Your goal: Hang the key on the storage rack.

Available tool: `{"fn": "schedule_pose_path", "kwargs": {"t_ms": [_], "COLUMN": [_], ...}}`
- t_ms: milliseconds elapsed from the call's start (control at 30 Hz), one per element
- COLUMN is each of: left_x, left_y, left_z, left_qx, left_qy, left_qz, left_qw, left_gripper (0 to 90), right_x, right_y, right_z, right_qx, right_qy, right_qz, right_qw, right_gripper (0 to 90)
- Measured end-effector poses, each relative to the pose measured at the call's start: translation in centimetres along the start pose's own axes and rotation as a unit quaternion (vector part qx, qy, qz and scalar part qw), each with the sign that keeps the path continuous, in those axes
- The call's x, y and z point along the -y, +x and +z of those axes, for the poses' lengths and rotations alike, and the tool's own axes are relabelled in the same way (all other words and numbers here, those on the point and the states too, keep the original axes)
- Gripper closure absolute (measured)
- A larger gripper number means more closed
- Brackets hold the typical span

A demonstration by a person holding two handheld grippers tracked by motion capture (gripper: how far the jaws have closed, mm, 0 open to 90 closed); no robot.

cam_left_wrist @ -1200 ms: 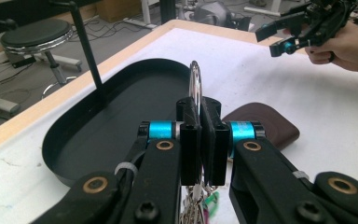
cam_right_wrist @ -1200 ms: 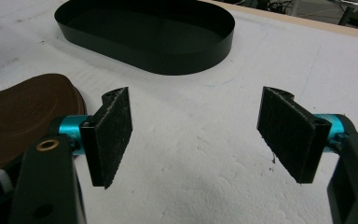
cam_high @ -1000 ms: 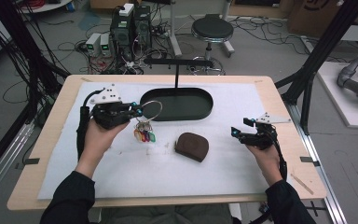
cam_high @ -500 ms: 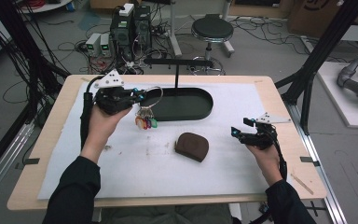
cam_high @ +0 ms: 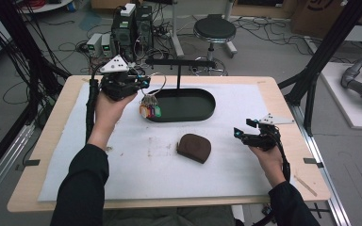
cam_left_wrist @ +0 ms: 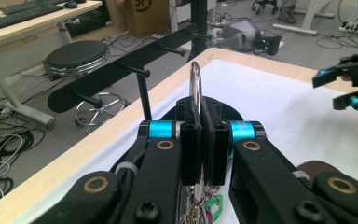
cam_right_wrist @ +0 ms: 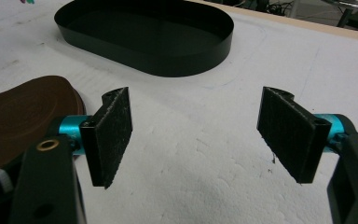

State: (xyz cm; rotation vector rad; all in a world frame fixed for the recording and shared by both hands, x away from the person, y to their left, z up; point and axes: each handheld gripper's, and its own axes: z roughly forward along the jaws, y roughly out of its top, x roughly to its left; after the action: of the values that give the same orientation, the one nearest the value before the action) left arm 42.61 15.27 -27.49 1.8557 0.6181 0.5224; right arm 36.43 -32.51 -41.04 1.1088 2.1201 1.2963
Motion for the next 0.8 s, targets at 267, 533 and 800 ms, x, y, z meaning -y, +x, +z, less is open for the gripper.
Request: {"fn": "schedule_pose_path", "kwargs": {"t_ms": [267, 533, 800], "left_x": [-0.4, -0.4, -0.4], "left_y": [1.1, 2.0, 3.1], "left_z": [1.2, 2.4, 3.4], "left_qx": [-0.012, -0.025, -0.045], "left_qy": [0.004, 0.013, 0.015], "left_qz": [-0.005, -0.011, -0.017], "left_qw": [0.9999, 0.9996, 0.9987], "left_gripper": [86.6, 86.6, 86.6], "right_x": [0.0, 0.0, 0.0], "right_y": [0.0, 0.1, 0.0], "right_z": [0.0, 0.1, 0.1], "right_qx": [0.0, 0.001, -0.001], "right_qy": [0.0, 0.0, -0.001], "right_qz": [0.0, 0.0, -0.001], "right_qw": [1.0, 1.0, 1.0], "right_gripper": [27.0, 27.0, 27.0]}}
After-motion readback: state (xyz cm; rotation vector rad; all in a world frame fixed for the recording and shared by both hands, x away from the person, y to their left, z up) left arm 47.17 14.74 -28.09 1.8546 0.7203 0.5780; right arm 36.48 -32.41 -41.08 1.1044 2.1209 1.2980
